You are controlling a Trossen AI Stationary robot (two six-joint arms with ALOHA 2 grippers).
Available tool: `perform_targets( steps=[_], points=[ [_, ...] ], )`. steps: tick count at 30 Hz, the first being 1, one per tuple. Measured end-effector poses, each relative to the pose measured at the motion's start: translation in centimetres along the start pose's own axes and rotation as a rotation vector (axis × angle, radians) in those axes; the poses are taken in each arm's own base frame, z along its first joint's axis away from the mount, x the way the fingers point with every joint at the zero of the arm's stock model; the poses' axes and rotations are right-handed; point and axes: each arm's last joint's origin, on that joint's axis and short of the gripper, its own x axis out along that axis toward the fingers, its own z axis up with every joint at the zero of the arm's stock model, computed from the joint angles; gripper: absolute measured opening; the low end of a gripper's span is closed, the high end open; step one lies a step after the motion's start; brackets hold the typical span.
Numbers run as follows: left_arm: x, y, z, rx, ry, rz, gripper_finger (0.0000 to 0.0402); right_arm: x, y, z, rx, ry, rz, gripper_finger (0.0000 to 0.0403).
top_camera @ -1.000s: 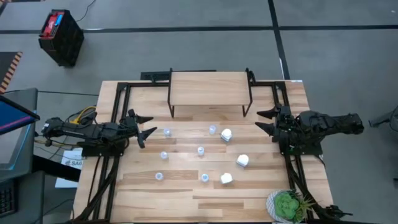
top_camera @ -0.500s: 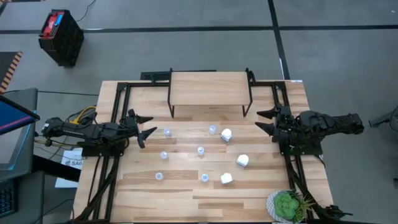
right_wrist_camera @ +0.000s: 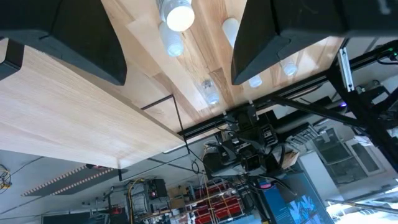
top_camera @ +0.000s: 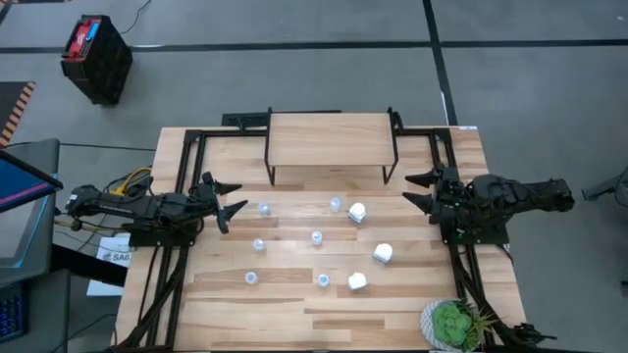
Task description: Pick and place medicine bottles onto shelf by color
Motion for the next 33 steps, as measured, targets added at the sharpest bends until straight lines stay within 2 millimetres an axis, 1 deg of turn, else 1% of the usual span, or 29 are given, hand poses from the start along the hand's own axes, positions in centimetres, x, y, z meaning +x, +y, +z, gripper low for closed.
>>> perform_targets(
  steps=[4,7,15,17,22,33],
  points=[
    [0.0,0.09,0.06,0.133,-0.008,0.033,0.0245,0.0,0.0,0.0,0.0,0.0,0.0,0.0311],
    [0.0,0.1,0.04,0.196,-0.005,0.035,0.0245,0.0,0.0,0.0,0.0,0.0,0.0,0.0311],
    [0.0,0.1,0.02,0.201,-0.003,0.035,0.0245,0.0,0.0,0.0,0.0,0.0,0.0,0.0311],
    [0.0,0.1,0.02,0.202,-0.004,0.035,0.0245,0.0,0.0,0.0,-0.029,-0.001,0.0,0.0311],
    [0.0,0.09,0.11,0.118,-0.013,0.034,0.0245,0.0,0.02,0.05,-0.14,-0.005,0.001,0.0311],
    [0.0,0.08,0.17,-0.098,-0.025,0.031,0.0245,0.0,0.14,0.47,-0.125,-0.046,0.009,0.0311]
  ],
)
